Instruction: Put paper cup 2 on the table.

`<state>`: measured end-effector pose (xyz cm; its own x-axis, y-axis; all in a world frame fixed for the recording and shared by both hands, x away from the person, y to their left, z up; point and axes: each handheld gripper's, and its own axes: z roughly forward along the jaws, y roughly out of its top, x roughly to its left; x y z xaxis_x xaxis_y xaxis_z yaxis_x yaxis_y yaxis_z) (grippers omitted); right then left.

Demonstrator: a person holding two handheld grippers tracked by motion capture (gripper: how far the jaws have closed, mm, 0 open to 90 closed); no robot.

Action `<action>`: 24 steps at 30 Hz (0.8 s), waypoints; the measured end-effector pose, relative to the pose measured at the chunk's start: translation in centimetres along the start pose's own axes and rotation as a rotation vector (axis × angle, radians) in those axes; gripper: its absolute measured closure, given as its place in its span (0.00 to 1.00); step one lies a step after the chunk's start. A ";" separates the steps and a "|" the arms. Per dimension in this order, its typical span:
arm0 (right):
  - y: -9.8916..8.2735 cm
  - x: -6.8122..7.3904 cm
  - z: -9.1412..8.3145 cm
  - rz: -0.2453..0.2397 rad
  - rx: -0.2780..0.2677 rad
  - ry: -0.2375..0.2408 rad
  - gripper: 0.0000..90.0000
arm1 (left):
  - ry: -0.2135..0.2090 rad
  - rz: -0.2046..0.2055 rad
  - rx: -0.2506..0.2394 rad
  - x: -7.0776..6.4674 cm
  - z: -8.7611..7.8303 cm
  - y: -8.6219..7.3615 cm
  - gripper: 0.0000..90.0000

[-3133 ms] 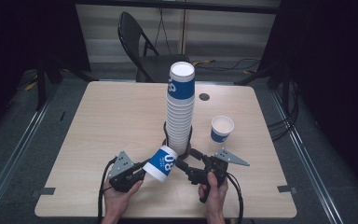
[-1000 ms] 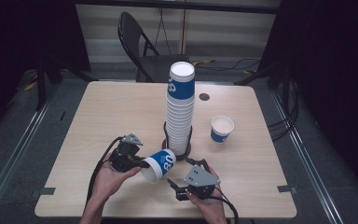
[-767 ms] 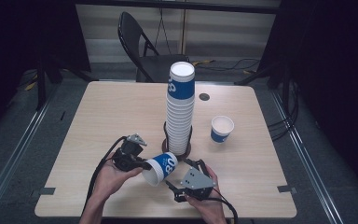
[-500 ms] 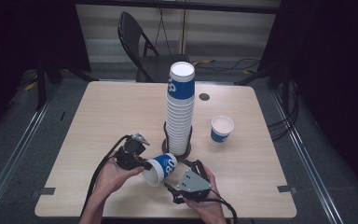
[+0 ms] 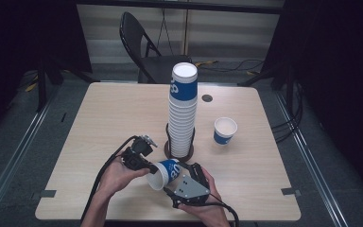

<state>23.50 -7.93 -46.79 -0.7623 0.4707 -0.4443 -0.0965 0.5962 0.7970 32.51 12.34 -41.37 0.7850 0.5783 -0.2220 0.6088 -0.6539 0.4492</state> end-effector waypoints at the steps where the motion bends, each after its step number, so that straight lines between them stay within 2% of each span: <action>1: 0.0 0.0 0.0 -0.004 -0.001 0.002 0.14 | -0.006 -0.005 0.001 0.0 0.0 0.0 0.94; 6: 0.2 0.2 0.0 -0.024 -0.010 0.006 0.15 | -0.028 -0.001 0.007 0.2 0.0 0.2 0.94; 9: 0.6 0.4 0.2 -0.041 -0.015 0.012 0.14 | -0.027 -0.002 0.011 0.2 0.0 0.3 0.94; 16: 1.4 0.6 0.5 -0.118 -0.007 0.034 0.12 | -0.036 0.002 0.025 0.2 0.0 0.4 0.94; 24: 1.9 0.6 0.7 -0.152 -0.016 0.041 0.10 | -0.060 -0.001 0.017 0.2 -0.3 0.4 0.94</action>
<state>23.34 -6.05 -45.77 -0.7634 0.3486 -0.5437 -0.2226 0.6483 0.7282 32.88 12.36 -40.95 0.7892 0.5495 -0.2741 0.6114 -0.6614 0.4344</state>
